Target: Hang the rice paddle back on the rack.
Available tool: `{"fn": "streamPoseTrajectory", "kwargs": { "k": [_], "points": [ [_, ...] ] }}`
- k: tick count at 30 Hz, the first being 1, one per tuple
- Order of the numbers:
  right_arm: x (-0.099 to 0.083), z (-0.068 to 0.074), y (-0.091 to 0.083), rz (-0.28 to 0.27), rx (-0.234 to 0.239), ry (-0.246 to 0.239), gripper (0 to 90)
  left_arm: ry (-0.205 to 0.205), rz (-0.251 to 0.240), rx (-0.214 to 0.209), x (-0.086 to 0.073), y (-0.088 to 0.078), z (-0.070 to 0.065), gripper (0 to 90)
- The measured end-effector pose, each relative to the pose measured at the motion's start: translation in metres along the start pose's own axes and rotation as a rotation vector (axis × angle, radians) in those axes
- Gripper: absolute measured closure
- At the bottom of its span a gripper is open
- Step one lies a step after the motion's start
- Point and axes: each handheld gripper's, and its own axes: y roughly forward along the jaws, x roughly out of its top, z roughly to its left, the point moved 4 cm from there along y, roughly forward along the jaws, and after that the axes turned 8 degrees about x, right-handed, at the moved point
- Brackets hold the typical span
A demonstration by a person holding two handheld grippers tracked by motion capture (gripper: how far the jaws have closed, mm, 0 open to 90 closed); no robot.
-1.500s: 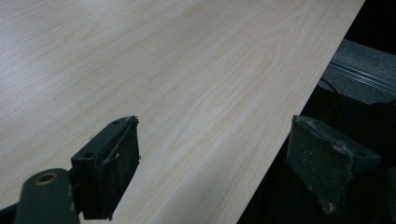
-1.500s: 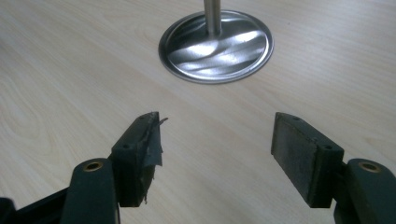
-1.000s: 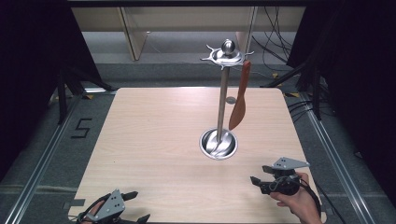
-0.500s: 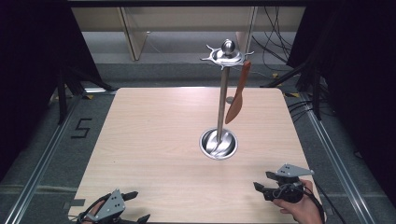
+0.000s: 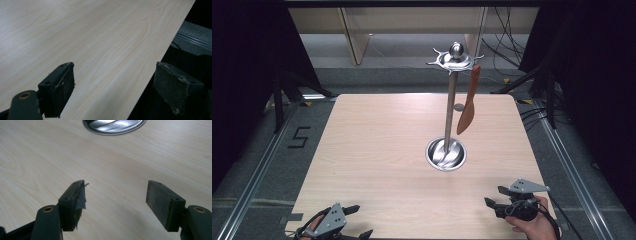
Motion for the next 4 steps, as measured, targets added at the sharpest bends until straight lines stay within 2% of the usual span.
{"fn": "streamPoseTrajectory", "kwargs": {
  "k": [4],
  "points": [
    [0.0001, -0.0002, 0.0004, -0.001, 0.001, -0.003, 32.8, 0.002, 0.008, -0.004, 0.0001, -0.0004, 0.0005, 16.3]
  ]
}}
